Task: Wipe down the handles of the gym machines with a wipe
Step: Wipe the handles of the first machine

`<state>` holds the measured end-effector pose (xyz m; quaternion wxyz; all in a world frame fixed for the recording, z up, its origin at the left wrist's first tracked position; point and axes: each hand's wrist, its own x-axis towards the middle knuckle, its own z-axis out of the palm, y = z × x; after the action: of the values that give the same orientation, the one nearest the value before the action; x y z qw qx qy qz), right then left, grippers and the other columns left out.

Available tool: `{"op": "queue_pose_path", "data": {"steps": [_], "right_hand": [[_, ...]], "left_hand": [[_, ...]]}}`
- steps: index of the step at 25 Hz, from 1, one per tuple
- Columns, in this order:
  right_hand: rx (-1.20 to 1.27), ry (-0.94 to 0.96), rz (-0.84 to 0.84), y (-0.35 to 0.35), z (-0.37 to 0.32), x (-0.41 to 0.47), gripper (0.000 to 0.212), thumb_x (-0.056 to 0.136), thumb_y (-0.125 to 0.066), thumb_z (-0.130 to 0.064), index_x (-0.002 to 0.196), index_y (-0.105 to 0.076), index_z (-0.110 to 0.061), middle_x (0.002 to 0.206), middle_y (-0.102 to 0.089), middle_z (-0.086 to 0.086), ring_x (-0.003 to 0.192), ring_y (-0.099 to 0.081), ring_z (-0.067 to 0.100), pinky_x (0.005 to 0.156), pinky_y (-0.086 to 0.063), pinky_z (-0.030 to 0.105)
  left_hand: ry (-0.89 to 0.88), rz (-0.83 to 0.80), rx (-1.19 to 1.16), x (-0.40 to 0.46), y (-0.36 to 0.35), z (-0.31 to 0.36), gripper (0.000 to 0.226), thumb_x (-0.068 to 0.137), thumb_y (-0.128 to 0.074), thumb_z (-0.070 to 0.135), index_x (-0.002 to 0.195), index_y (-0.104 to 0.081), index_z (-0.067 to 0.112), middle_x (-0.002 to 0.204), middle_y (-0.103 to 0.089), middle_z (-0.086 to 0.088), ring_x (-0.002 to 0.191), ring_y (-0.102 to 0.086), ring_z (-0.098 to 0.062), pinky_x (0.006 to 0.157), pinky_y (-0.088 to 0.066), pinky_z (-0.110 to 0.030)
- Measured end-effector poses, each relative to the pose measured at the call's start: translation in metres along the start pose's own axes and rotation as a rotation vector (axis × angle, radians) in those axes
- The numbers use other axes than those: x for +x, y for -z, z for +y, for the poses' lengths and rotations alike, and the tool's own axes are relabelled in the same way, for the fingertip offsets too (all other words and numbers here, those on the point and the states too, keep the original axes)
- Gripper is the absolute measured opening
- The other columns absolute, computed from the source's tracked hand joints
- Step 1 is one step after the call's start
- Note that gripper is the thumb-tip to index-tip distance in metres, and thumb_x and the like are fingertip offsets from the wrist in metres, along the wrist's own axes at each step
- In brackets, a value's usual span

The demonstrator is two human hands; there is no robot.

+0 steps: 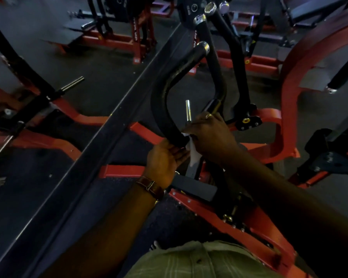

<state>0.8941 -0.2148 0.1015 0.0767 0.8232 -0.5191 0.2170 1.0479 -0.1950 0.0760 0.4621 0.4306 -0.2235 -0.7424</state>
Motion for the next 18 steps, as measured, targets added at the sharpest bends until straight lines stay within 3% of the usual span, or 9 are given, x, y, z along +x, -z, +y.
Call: {"op": "queue_pose_path", "data": {"steps": [3, 7, 8, 9, 11, 13, 14, 16, 18], "right_hand": [[0.179, -0.057, -0.198, 0.006, -0.002, 0.024, 0.015, 0.083, -0.058, -0.007, 0.081, -0.072, -0.009, 0.085, -0.072, 0.014, 0.086, -0.067, 0.035, 0.087, -0.045, 0.040], [1.144, -0.495, -0.428, 0.024, -0.012, 0.061, 0.031, 0.088, -0.047, 0.012, 0.094, -0.074, -0.002, 0.091, -0.074, 0.013, 0.084, -0.071, 0.020, 0.073, -0.059, 0.030], [1.225, -0.511, -0.502, 0.026, -0.012, 0.064, 0.030, 0.090, -0.047, 0.012, 0.094, -0.074, -0.003, 0.088, -0.074, 0.011, 0.077, -0.071, 0.016, 0.065, -0.057, 0.026], [1.141, -0.402, -0.544, 0.027, -0.009, 0.065, 0.025, 0.091, -0.051, 0.009, 0.095, -0.073, -0.003, 0.088, -0.074, 0.010, 0.074, -0.070, 0.014, 0.063, -0.054, 0.021], [0.563, 0.014, -0.627, 0.035, 0.002, 0.066, 0.014, 0.091, -0.062, -0.001, 0.102, -0.071, -0.002, 0.100, -0.073, 0.012, 0.083, -0.068, 0.015, 0.065, -0.044, 0.013], [0.039, 0.322, -0.659, 0.032, 0.010, 0.066, 0.022, 0.093, -0.064, -0.011, 0.114, -0.065, -0.002, 0.114, -0.067, 0.014, 0.102, -0.064, 0.023, 0.074, -0.038, 0.018], [-0.071, 0.403, -0.657, 0.027, 0.013, 0.065, 0.027, 0.093, -0.065, -0.014, 0.117, -0.063, -0.003, 0.116, -0.065, 0.014, 0.106, -0.062, 0.026, 0.079, -0.038, 0.022], [0.030, 0.383, -0.564, 0.020, 0.014, 0.065, 0.027, 0.090, -0.068, -0.014, 0.115, -0.064, -0.006, 0.113, -0.065, 0.011, 0.107, -0.062, 0.025, 0.078, -0.037, 0.023], [0.499, 0.128, -0.447, 0.019, 0.013, 0.067, 0.018, 0.088, -0.064, -0.006, 0.105, -0.071, -0.011, 0.102, -0.070, 0.007, 0.094, -0.067, 0.017, 0.072, -0.041, 0.021]], "left_hand": [[-0.013, 0.082, -0.099, 0.000, -0.004, -0.011, 0.034, 0.101, -0.043, 0.025, 0.115, -0.068, 0.008, 0.113, -0.072, -0.015, 0.098, -0.070, -0.027, 0.083, -0.056, -0.036], [-0.064, 0.168, -0.209, 0.001, -0.011, -0.021, 0.042, 0.103, -0.040, 0.031, 0.132, -0.060, 0.009, 0.128, -0.066, -0.015, 0.118, -0.062, -0.034, 0.100, -0.050, -0.044], [-0.091, 0.190, -0.220, 0.000, -0.014, -0.022, 0.041, 0.103, -0.040, 0.030, 0.130, -0.061, 0.010, 0.124, -0.069, -0.013, 0.116, -0.063, -0.033, 0.100, -0.050, -0.044], [-0.117, 0.211, -0.226, -0.001, -0.017, -0.022, 0.039, 0.103, -0.039, 0.031, 0.126, -0.063, 0.010, 0.118, -0.071, -0.012, 0.111, -0.065, -0.031, 0.099, -0.051, -0.043], [-0.165, 0.239, -0.244, -0.004, -0.022, -0.023, 0.040, 0.104, -0.039, 0.034, 0.123, -0.064, 0.010, 0.113, -0.072, -0.012, 0.101, -0.069, -0.027, 0.094, -0.052, -0.041], [-0.206, 0.253, -0.260, -0.006, -0.026, -0.025, 0.044, 0.104, -0.040, 0.039, 0.126, -0.063, 0.009, 0.114, -0.072, -0.012, 0.099, -0.071, -0.024, 0.093, -0.053, -0.039], [-0.218, 0.256, -0.265, -0.006, -0.028, -0.026, 0.046, 0.103, -0.040, 0.041, 0.126, -0.063, 0.009, 0.117, -0.072, -0.012, 0.102, -0.070, -0.024, 0.096, -0.052, -0.039], [-0.236, 0.266, -0.288, -0.007, -0.031, -0.029, 0.048, 0.103, -0.039, 0.043, 0.121, -0.065, 0.007, 0.119, -0.071, -0.014, 0.105, -0.067, -0.026, 0.100, -0.048, -0.040], [-0.264, 0.283, -0.331, -0.005, -0.034, -0.031, 0.048, 0.104, -0.038, 0.042, 0.111, -0.071, 0.007, 0.117, -0.070, -0.015, 0.104, -0.066, -0.027, 0.099, -0.047, -0.039]]}}
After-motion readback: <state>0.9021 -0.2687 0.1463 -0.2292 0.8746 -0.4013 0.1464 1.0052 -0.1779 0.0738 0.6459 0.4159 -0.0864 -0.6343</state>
